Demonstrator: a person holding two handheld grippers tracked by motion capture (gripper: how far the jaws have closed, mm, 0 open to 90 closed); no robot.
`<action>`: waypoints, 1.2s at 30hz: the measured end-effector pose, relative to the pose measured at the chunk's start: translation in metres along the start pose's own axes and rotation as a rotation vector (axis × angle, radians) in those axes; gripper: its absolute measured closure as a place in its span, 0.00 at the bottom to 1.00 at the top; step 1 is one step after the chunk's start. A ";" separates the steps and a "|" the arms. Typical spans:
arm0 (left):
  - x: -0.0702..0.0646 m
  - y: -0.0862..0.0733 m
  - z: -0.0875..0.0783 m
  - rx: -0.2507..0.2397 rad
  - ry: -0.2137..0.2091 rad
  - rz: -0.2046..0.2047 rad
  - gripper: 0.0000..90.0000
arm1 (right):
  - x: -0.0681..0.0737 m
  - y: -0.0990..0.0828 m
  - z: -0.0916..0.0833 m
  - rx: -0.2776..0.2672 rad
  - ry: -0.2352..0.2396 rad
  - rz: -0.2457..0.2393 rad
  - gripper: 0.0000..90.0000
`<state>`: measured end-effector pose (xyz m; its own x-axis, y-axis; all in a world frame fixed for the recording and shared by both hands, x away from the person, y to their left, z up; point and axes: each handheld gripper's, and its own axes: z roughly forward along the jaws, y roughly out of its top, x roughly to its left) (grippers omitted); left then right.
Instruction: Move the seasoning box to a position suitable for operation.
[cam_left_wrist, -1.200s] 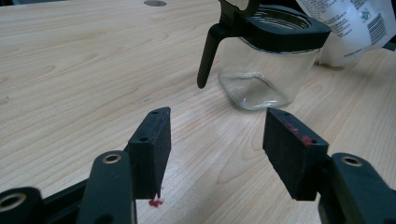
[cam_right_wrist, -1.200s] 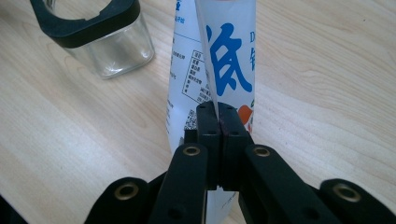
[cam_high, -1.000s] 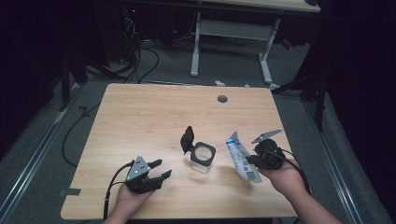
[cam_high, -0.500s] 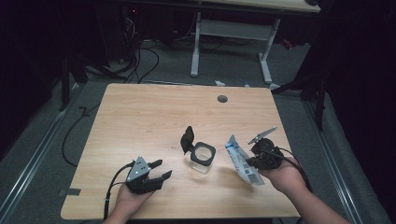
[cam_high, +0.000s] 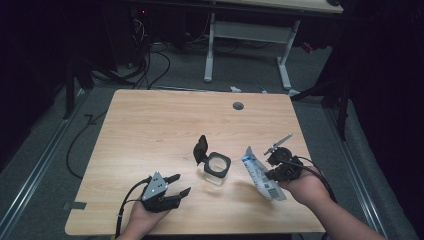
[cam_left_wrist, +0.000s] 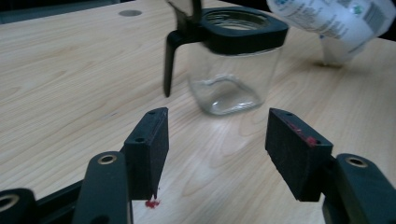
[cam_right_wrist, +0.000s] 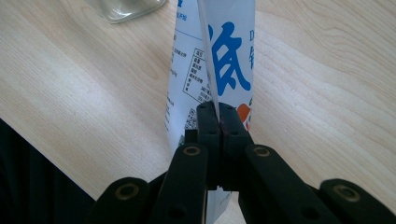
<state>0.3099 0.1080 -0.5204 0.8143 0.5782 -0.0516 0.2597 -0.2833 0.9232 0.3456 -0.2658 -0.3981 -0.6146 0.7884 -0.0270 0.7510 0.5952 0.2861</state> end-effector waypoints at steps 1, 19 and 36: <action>-0.003 0.001 0.001 -0.002 -0.013 0.006 0.44 | 0.000 0.000 -0.001 -0.002 0.001 0.004 1.00; -0.070 0.019 0.062 -0.012 -0.177 0.077 0.38 | 0.007 0.003 -0.019 -0.026 0.020 -0.019 1.00; -0.087 0.030 0.087 -0.022 -0.250 0.033 0.33 | 0.026 0.015 -0.022 -0.024 0.039 -0.044 1.00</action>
<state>0.2918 -0.0178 -0.5219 0.9258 0.3611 -0.1116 0.2218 -0.2800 0.9340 0.3357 -0.2399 -0.3732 -0.6564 0.7544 -0.0025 0.7172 0.6251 0.3081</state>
